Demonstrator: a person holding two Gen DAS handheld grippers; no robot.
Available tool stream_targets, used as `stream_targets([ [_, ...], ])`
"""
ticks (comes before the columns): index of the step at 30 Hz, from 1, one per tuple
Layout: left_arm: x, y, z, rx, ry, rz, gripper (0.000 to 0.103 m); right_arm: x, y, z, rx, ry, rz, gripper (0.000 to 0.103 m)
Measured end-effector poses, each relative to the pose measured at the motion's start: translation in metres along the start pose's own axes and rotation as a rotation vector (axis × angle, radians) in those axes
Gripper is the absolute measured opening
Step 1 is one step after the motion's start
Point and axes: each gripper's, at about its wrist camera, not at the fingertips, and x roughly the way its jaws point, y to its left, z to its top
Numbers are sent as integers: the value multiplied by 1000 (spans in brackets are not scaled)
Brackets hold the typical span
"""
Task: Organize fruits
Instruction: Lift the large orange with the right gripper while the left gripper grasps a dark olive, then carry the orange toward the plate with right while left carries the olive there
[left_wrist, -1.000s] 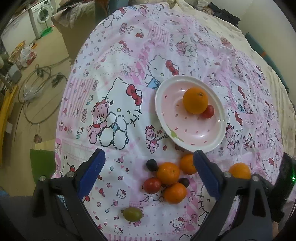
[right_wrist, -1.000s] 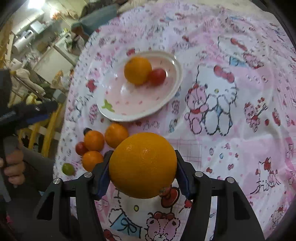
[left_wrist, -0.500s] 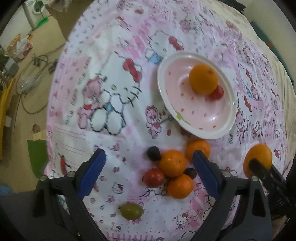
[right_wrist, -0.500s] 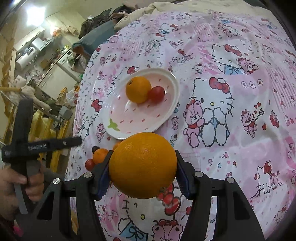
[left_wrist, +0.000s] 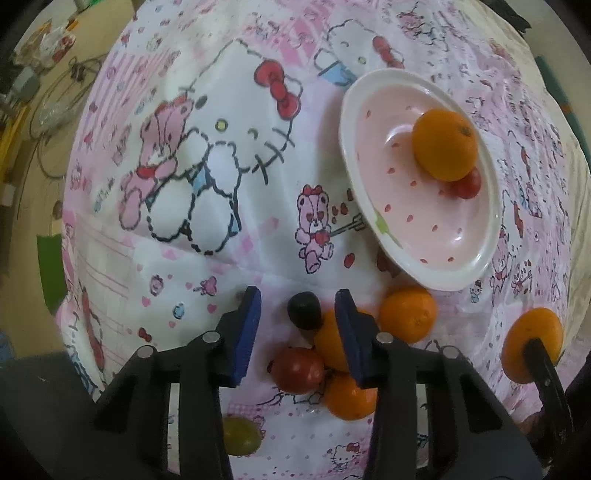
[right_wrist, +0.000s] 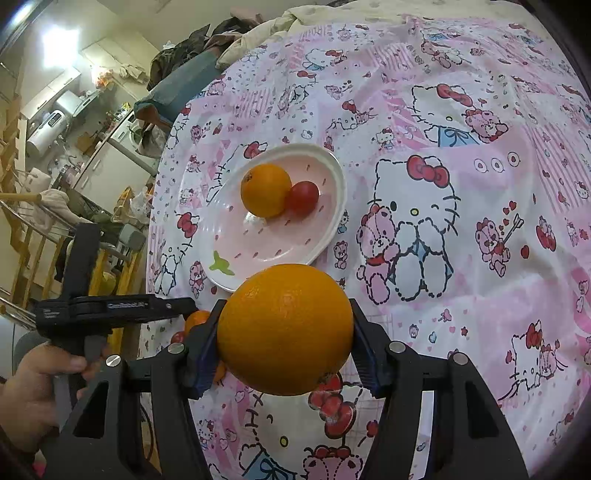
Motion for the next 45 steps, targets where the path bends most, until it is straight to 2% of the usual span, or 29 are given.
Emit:
stream_targets([
  [2, 2, 1, 0, -22, 4, -4, 32, -1, 0, 1, -2, -4, 1, 63],
  [4, 5, 1, -1, -47, 22, -17, 21, -2, -1, 2, 2, -7, 3, 63],
  [9, 8, 1, -1, -52, 36, -40, 15, -2, -4, 2, 8, -9, -3, 63],
  [15, -4, 6, -1, -18, 0, -30, 14, -2, -3, 4, 6, -10, -6, 63],
  [30, -75, -13, 13, 120, -181, -118, 14, -18, 8, 13, 13, -43, -15, 63],
  [34, -80, -25, 20, 163, -185, -133, 14, -17, 8, 23, 11, -44, -16, 63],
  [39, -81, -37, 42, 193, -199, -109, 14, -10, 6, 46, 8, -49, -29, 63],
  [45, -65, -53, 65, 239, -193, -82, 14, 8, 7, 73, -19, -45, -40, 63],
])
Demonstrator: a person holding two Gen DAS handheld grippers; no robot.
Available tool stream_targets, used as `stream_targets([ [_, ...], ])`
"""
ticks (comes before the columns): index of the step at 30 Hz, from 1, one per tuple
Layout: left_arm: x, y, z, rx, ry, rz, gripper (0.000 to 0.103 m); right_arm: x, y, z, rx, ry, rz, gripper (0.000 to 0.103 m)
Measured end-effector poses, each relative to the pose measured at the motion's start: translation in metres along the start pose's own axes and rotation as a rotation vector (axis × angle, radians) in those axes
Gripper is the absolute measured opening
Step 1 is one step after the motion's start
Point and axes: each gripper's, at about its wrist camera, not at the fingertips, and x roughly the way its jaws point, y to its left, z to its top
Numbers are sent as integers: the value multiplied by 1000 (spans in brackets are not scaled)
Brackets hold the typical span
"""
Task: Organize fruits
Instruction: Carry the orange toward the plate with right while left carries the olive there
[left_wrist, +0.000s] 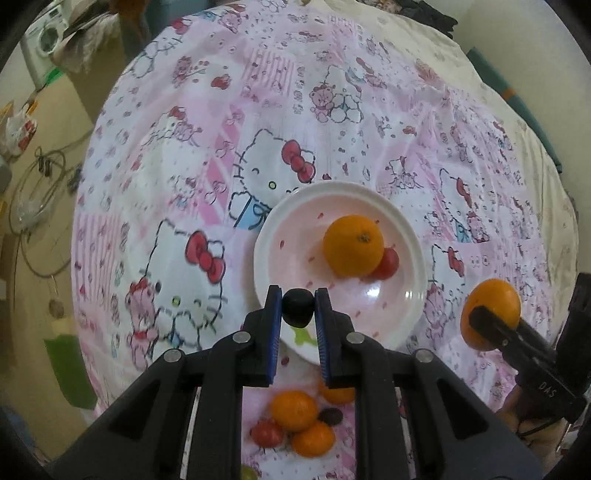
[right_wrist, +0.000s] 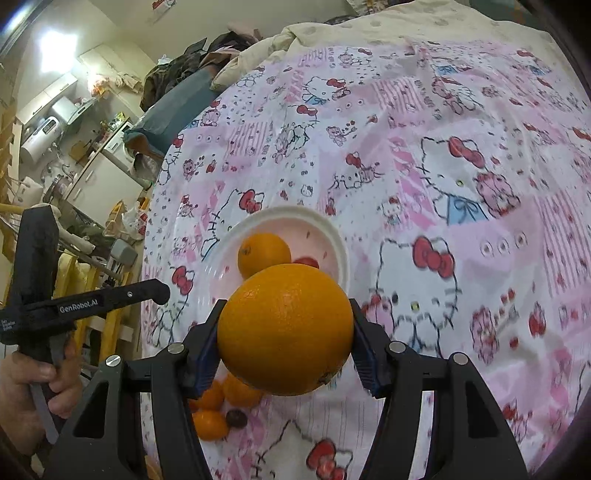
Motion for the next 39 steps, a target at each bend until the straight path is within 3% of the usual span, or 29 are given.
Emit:
stream_targets([
  [5, 22, -2, 7, -29, 48, -45, 14, 24, -3, 13, 5, 24, -13, 63],
  [13, 42, -3, 24, -37, 59, -70, 14, 46, -3, 28, -45, 36, -36, 63],
  [27, 65, 4, 29, -35, 99, -82, 15, 96, -10, 40, -111, 121, -29, 63],
  [39, 72, 4, 31, -45, 99, -100, 15, 99, -14, 41, -95, 112, 9, 65],
])
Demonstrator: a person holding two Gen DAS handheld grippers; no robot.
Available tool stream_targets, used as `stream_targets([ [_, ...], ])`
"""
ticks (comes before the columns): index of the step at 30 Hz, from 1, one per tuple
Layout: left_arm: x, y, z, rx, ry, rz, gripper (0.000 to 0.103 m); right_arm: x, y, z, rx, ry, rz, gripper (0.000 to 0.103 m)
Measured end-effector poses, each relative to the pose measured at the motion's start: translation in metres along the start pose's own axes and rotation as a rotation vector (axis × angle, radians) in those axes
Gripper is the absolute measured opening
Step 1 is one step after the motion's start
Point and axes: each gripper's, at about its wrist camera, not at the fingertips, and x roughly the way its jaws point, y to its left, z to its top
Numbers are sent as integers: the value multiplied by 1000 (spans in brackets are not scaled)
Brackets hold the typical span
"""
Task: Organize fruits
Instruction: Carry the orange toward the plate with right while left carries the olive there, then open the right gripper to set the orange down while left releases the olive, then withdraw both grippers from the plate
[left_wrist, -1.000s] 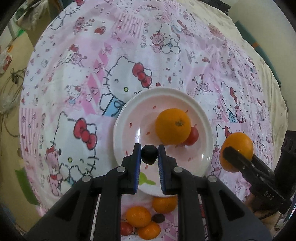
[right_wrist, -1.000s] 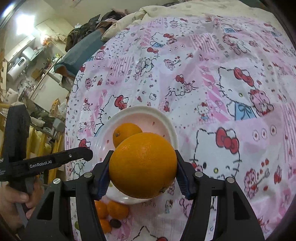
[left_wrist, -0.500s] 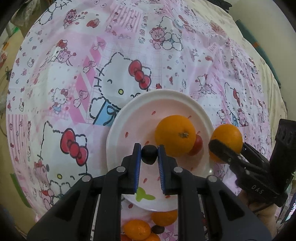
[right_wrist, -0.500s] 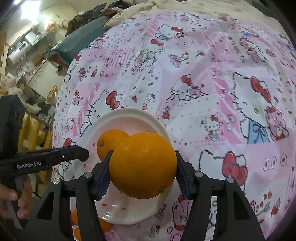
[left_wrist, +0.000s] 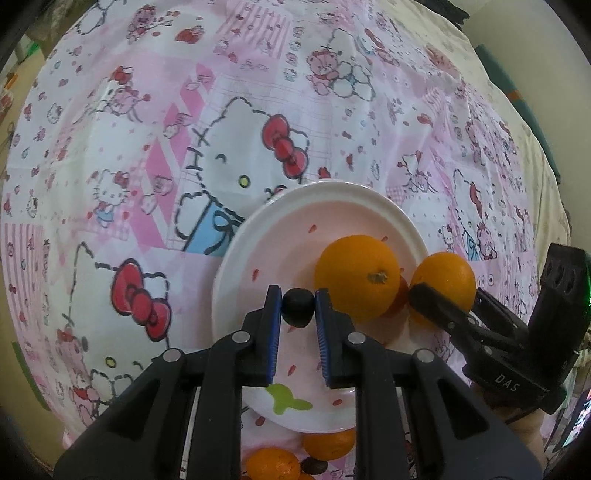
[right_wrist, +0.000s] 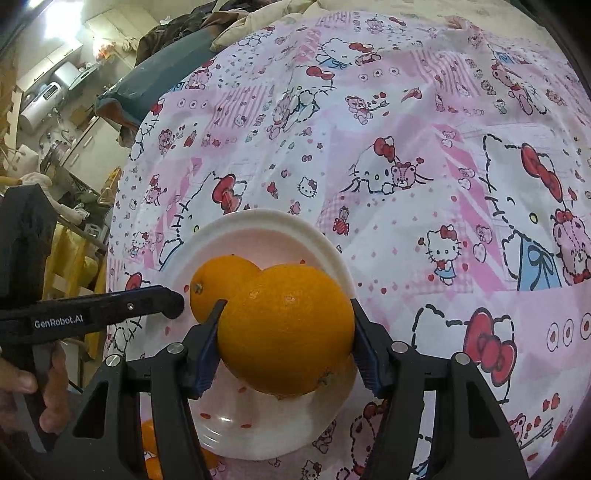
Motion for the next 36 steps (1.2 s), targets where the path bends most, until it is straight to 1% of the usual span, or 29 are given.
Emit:
stream_targets([
  [4, 2, -2, 2, 1, -11, 4, 16, 2, -1, 3, 5, -15, 7, 66],
  [6, 4, -1, 3, -10, -6, 4, 16, 3, 0, 4, 6, -11, 17, 71],
  [7, 4, -1, 3, -12, -3, 3, 18, 2, 1, 4, -1, -14, 29, 77],
  [8, 4, -2, 3, -11, -1, 6, 23, 1, 3, 5, -12, -18, 32, 82],
  [10, 4, -3, 3, -9, -4, 17, 54, -2, 8, 5, -34, -33, 25, 88],
  [11, 3, -3, 2, -13, -13, 25, 59, -2, 10, 5, -38, -36, 22, 90],
  [12, 1, -2, 1, -17, -30, 23, 61, -2, 10, 5, -40, -34, 20, 90],
  [14, 0, -4, 2, -15, -31, 21, 62, 0, 8, 6, -28, -19, 24, 90],
  [16, 0, -3, 3, -17, -28, 31, 66, -1, 5, 5, -11, -15, 24, 90],
  [17, -1, -2, 3, -22, -33, 37, 67, -2, 3, 5, -4, -17, 25, 90],
  [21, -3, 0, 4, -30, -32, 35, 67, -8, 0, 5, 3, -24, 31, 90],
  [25, -8, -1, 4, -15, -44, 61, 67, -19, 1, 8, 10, -50, 31, 90],
  [30, -21, -5, 2, 30, -83, 98, 67, -37, 4, 8, 7, -87, 26, 90],
  [36, -41, -3, -8, 51, -138, 127, 67, -51, 11, 2, 7, -103, 12, 90],
])
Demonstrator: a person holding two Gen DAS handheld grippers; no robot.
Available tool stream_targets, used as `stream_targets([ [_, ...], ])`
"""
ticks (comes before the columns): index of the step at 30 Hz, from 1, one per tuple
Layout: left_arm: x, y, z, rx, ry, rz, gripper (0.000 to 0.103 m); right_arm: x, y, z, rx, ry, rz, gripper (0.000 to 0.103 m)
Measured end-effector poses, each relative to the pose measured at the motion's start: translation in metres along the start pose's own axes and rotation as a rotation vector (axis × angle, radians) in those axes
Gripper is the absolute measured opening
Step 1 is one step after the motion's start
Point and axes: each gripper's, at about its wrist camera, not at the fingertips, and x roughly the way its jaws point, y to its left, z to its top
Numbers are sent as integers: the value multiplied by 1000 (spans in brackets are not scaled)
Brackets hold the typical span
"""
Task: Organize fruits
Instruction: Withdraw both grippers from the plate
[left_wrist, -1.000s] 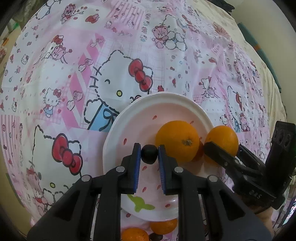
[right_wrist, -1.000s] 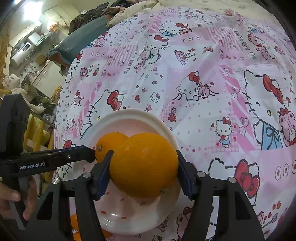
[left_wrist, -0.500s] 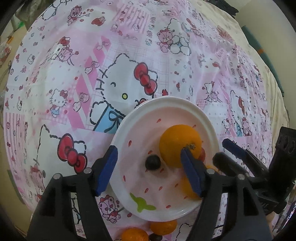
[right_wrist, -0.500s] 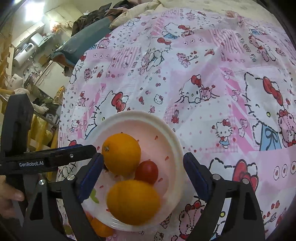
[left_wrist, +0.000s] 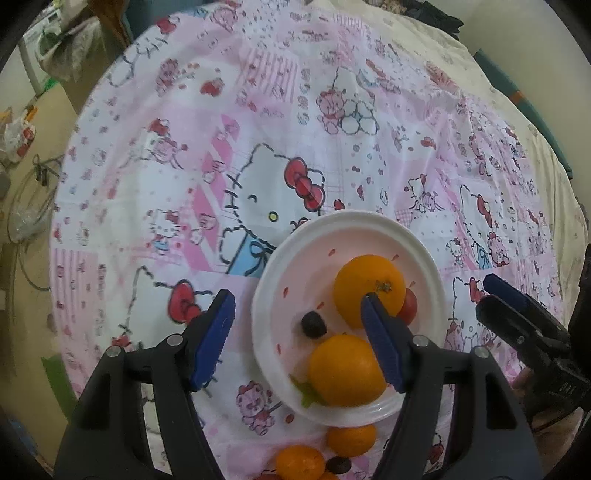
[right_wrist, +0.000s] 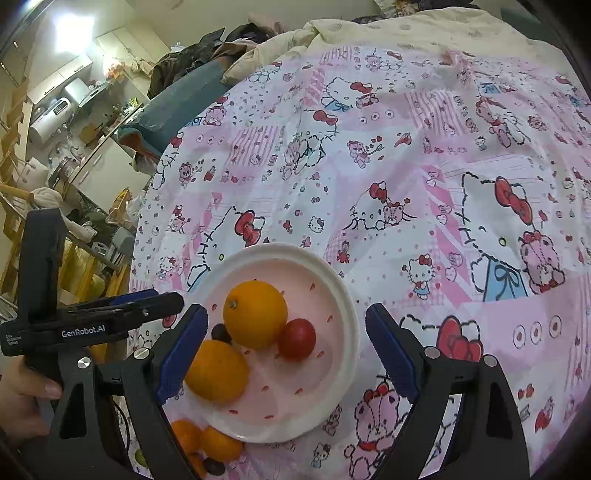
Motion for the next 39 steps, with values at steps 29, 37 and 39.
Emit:
stream_targets([
  [29, -70, 41, -109, -33, -23, 93, 81, -58, 32, -102, 144, 107, -77, 90],
  [37, -48, 45, -119, -110, 64, 48, 81, -60, 19, -118, 237, 110, -98, 90],
  [39, -37, 43, -123, -116, 109, 30, 79, -60, 18, -118, 247, 110, -99, 90],
])
